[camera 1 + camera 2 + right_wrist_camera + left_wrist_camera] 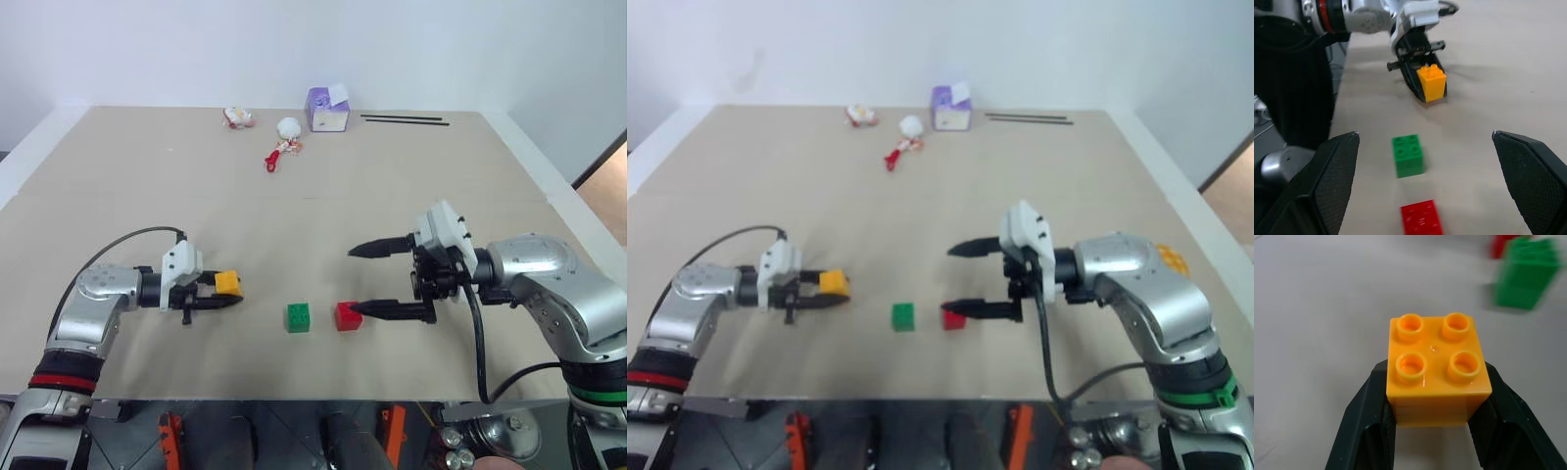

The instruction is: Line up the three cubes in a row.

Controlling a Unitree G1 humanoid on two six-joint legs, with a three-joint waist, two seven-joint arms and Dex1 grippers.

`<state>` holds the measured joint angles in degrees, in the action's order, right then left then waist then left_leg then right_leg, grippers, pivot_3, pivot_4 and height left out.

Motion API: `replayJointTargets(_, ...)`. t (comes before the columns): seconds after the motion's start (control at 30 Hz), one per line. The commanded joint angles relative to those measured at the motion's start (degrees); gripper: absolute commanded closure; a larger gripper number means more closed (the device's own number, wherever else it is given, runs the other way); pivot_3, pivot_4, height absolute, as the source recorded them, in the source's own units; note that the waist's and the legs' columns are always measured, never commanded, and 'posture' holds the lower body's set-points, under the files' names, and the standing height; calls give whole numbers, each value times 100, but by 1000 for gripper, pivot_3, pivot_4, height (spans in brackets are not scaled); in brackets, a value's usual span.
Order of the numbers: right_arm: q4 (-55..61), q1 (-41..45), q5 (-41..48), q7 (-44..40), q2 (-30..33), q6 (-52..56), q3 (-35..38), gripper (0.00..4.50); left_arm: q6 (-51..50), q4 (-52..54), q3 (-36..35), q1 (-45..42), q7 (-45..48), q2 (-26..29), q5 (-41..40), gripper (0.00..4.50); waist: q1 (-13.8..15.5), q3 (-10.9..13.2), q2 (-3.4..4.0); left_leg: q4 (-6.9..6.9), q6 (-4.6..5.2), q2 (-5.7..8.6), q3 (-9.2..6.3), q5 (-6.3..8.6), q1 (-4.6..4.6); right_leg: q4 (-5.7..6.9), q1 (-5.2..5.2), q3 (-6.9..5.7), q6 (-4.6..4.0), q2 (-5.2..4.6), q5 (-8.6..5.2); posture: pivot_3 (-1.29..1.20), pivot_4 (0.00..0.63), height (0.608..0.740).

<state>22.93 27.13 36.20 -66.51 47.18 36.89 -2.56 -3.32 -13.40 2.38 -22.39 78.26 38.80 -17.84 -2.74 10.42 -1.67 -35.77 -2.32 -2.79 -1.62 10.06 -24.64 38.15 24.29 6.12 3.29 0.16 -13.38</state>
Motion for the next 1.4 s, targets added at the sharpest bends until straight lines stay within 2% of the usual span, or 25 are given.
replayJointTargets(0.03,237,-62,3,-67,36,-103,-29,0,-173,521,65,212,154,115,-134,3147,-3,0,0,-1,0,0,1,0,1,0,0,1,-3,0,-1,0,150,740)
replayJointTargets(0.2,247,-96,-21,-26,-22,-102,-72,0,90,663,251,450,264,84,28,3147,-1,0,0,-9,1,0,3,-1,2,0,0,1,-21,0,-1,0,150,740)
replayJointTargets(0.93,266,-99,-7,102,-30,-107,-50,0,264,202,767,111,453,6,267,3147,-1,0,0,-16,0,0,4,-2,2,0,-2,2,-21,0,1,0,150,740)
replayJointTargets(1.0,270,-104,-5,110,-28,-108,-45,0,286,178,768,102,458,4,280,2052,-1,0,0,-16,0,0,4,-2,2,0,-2,2,-21,0,1,0,150,740)
replayJointTargets(1.2,257,-105,-7,128,-35,-135,-34,0,257,291,723,112,547,-18,147,111,22,-2,3,-25,7,0,3,-9,4,0,-10,0,-20,-3,6,0,150,740)
replayJointTargets(1.4,251,-127,56,121,-3,-115,23,0,-848,1282,310,-117,211,0,-711,18,6,0,1,-39,10,0,13,-20,-1,0,-8,3,-19,-10,15,0,150,740)
